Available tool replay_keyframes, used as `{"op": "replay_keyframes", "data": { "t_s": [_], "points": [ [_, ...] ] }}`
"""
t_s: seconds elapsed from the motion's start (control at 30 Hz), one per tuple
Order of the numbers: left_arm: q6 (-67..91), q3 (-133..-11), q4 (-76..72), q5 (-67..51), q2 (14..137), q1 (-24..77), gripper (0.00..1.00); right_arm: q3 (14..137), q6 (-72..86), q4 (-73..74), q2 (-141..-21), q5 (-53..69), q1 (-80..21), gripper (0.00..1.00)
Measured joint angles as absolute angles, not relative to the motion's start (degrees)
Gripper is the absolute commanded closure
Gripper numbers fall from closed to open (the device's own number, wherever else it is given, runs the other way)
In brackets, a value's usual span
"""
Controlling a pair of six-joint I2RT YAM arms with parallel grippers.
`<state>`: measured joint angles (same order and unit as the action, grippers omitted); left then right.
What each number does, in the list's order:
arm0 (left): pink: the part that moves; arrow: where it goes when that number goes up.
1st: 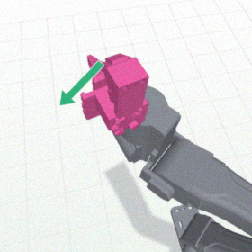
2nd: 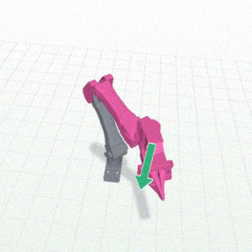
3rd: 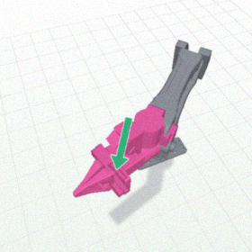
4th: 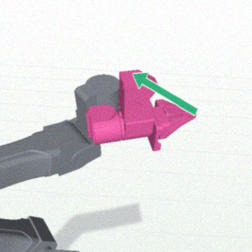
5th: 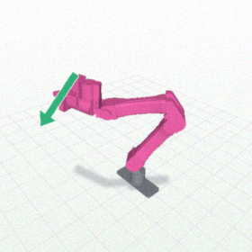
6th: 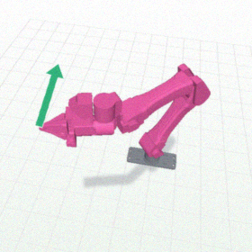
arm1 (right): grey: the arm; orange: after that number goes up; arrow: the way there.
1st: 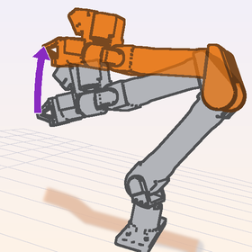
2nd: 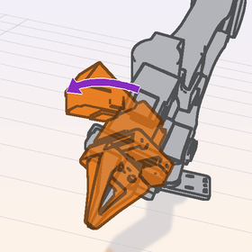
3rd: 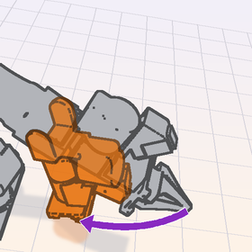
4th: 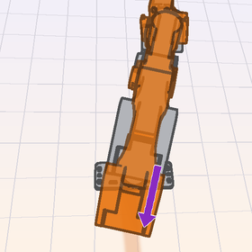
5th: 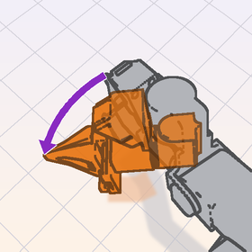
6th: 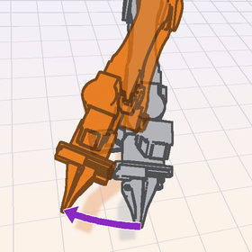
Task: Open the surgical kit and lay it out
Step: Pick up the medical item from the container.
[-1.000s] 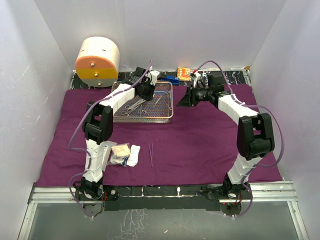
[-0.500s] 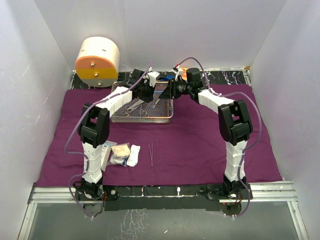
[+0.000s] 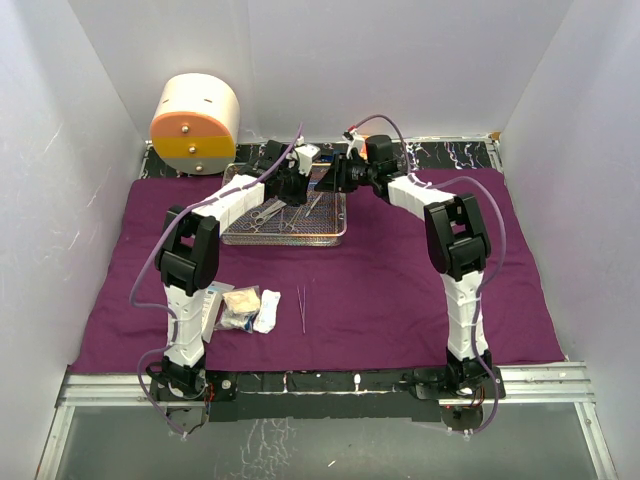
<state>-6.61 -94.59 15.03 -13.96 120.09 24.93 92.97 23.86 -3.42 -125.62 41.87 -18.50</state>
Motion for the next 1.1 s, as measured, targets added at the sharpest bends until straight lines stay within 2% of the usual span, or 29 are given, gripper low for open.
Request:
{"op": "replay_keyframes", "data": {
  "t_s": [0.57, 1.1],
  "points": [
    [-5.9, -93.7, 14.8, -14.5, 119.4, 24.9, 1.0, 97.8, 25.3, -3.9, -130.5, 42.0, -20.3, 0.63],
    [-5.7, -93.6, 14.8, -14.7, 119.4, 24.9, 1.0, 98.9, 26.0, -4.5, -132.4, 44.2, -21.0, 0.81]
  ]
}}
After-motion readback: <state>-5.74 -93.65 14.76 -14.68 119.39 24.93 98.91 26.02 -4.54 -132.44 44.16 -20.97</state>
